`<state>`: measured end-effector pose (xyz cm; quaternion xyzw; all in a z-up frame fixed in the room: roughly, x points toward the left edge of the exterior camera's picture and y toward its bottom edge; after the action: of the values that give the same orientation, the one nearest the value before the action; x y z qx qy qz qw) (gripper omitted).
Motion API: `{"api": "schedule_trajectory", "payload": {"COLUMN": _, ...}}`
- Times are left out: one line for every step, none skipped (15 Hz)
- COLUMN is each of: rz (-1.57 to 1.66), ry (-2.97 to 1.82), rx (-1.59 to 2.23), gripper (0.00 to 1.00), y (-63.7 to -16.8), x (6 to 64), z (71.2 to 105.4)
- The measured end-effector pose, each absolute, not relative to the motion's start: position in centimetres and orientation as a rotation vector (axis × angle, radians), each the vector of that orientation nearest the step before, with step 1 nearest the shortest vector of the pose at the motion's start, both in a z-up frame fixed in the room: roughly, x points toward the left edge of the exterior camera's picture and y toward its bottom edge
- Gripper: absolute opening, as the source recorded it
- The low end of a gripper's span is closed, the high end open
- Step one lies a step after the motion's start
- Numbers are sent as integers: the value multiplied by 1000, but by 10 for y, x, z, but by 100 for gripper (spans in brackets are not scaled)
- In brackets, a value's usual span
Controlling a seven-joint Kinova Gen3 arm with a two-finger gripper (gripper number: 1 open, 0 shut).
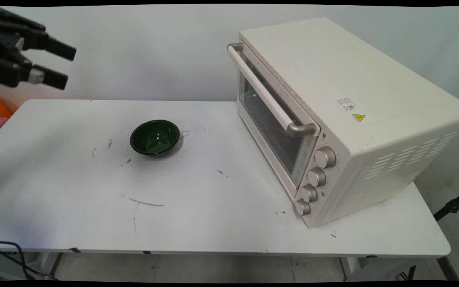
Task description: Open the oven
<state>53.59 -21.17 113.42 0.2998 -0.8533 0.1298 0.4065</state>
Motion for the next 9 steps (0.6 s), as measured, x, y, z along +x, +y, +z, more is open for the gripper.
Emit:
{"api": "schedule_trajectory", "payload": {"rz": 326, "ry": -2148, "rx": 757, "gripper": 100, "y": -218, "x": 534, "z": 1138}}
{"api": "schedule_trajectory", "payload": {"rz": 323, "ry": -2144, "rx": 760, "gripper": 100, "y": -222, "x": 532, "z": 1140}}
{"api": "schedule_trajectory", "payload": {"rz": 316, "ry": -2138, "rx": 767, "gripper": 100, "y": -230, "x": 528, "z": 1145}}
{"api": "schedule_trajectory", "payload": {"rz": 311, "ry": -2132, "rx": 772, "gripper": 100, "y": -236, "x": 524, "z": 1150}}
{"api": "schedule_trajectory", "payload": {"rz": 304, "ry": -2125, "rx": 778, "gripper": 100, "y": -244, "x": 518, "z": 1156}}
{"api": "schedule_trajectory", "payload": {"rz": 299, "ry": -2121, "rx": 781, "gripper": 100, "y": -251, "x": 512, "z": 1161}}
{"api": "schedule_trajectory", "payload": {"rz": 296, "ry": -2116, "rx": 786, "gripper": 100, "y": -260, "x": 503, "z": 1167}}
{"api": "schedule_trajectory", "payload": {"rz": 295, "ry": -2113, "rx": 790, "gripper": 100, "y": -268, "x": 494, "z": 1172}}
{"api": "schedule_trajectory", "payload": {"rz": 296, "ry": -2112, "rx": 791, "gripper": 100, "y": -276, "x": 484, "z": 1177}}
